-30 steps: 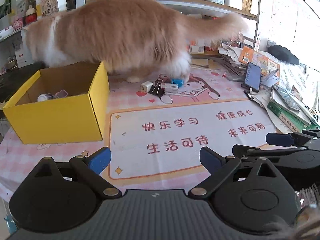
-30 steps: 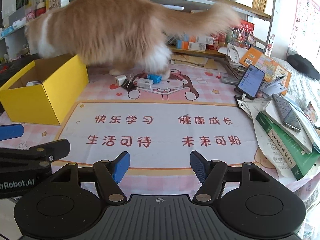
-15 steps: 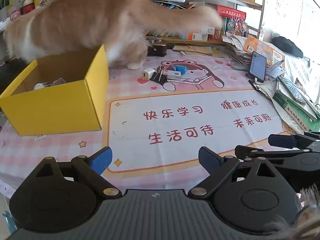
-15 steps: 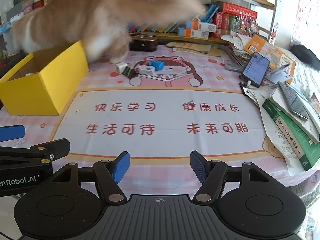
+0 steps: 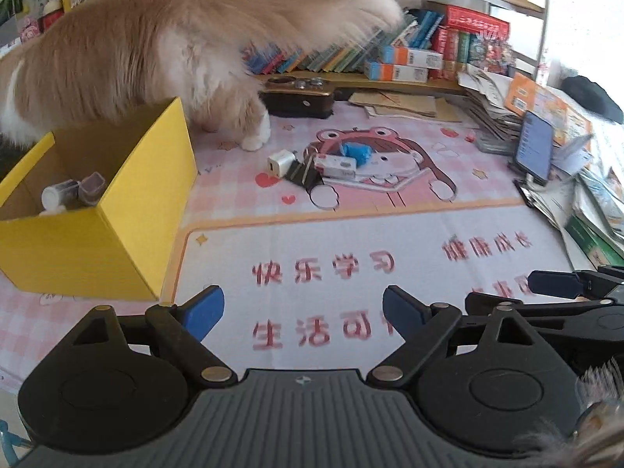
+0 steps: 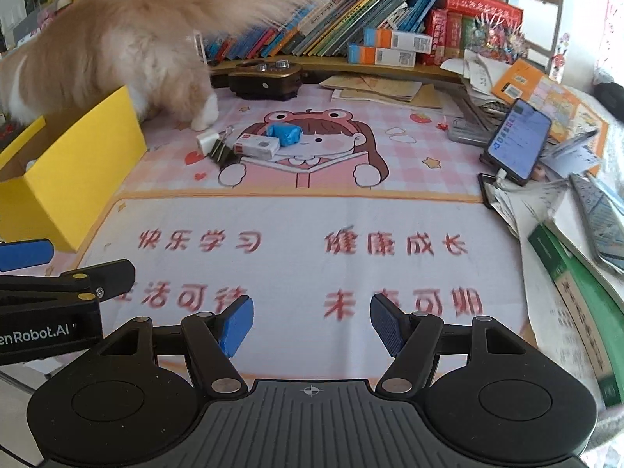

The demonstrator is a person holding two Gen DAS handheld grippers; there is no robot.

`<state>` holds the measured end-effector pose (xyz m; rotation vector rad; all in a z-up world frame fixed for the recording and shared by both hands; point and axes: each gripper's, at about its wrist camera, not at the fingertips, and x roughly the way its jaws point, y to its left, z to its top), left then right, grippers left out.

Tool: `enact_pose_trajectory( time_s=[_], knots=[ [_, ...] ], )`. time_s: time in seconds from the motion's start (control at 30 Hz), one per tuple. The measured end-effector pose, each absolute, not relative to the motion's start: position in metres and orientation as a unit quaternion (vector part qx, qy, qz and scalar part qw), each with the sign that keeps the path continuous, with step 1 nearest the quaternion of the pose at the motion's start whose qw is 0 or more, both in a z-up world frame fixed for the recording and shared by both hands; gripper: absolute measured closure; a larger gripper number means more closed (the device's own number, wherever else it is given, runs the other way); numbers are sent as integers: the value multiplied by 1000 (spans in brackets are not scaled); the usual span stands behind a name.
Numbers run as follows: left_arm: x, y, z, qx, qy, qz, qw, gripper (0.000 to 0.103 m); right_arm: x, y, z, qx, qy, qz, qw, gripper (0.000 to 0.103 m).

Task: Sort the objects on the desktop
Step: 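Grasp the black binder clip with the left gripper while the right grasps the blue bag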

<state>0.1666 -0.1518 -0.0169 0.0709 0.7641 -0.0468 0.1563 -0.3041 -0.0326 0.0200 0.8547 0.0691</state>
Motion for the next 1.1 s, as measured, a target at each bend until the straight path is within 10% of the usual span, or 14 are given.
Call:
enact_pose_trajectory(
  time_s=[0.4,1.1],
  knots=[
    [250,-175,-19,27,353,24,935,49,256,-330,-44,-11,367,112,923,51],
    [387,-209,-69,45,366,89,925,74,361,-326,-67,-55,358,206,909,55]
  ],
)
